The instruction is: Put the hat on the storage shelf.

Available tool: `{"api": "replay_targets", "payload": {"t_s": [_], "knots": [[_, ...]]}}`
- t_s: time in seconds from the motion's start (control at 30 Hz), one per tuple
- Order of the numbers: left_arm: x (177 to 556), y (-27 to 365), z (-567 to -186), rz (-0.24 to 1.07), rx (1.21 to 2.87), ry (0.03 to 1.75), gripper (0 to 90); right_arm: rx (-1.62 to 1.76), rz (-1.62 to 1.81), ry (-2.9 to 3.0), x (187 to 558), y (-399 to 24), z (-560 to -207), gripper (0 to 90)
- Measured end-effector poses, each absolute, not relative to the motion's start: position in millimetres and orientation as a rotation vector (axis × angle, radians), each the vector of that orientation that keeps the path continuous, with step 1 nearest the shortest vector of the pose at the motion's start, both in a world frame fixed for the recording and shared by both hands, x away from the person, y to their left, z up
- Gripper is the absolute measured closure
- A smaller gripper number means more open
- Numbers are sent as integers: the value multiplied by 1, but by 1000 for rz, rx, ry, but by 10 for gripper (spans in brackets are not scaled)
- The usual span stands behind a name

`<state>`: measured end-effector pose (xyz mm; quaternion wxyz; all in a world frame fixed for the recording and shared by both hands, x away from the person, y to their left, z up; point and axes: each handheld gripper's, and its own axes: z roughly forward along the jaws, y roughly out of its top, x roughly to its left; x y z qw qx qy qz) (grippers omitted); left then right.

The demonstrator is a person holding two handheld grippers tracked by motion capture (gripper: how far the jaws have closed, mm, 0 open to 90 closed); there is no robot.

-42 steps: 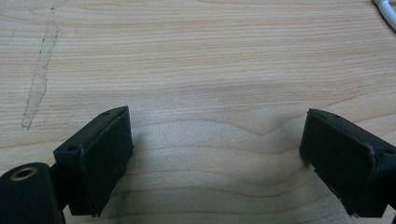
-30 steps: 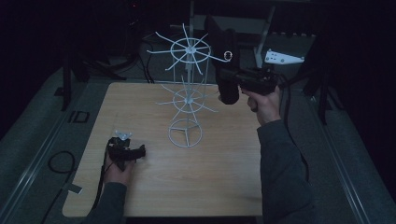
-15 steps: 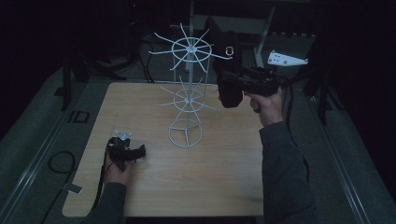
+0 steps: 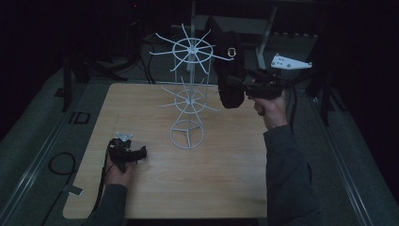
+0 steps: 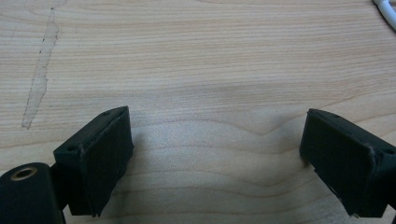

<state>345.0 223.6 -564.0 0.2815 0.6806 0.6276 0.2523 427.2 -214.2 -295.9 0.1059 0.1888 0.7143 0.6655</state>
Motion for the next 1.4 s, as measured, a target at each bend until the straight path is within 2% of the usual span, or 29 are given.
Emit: {"api": "replay_targets", "payload": {"t_s": [0.17,0.67,0.93,1.4], "knots": [[345,224,-564,675,1830,1681,103,565,1943,2096,425,-218,-294,307],[345,224,-564,673,1832,1680,103,513,1869,2166,414,-222,-297,241],[345,224,-564,673,1833,1680,103,515,1850,2176,410,-223,-296,139],[345,224,-564,672,1833,1680,103,548,1764,2216,402,-229,-306,108]]}}
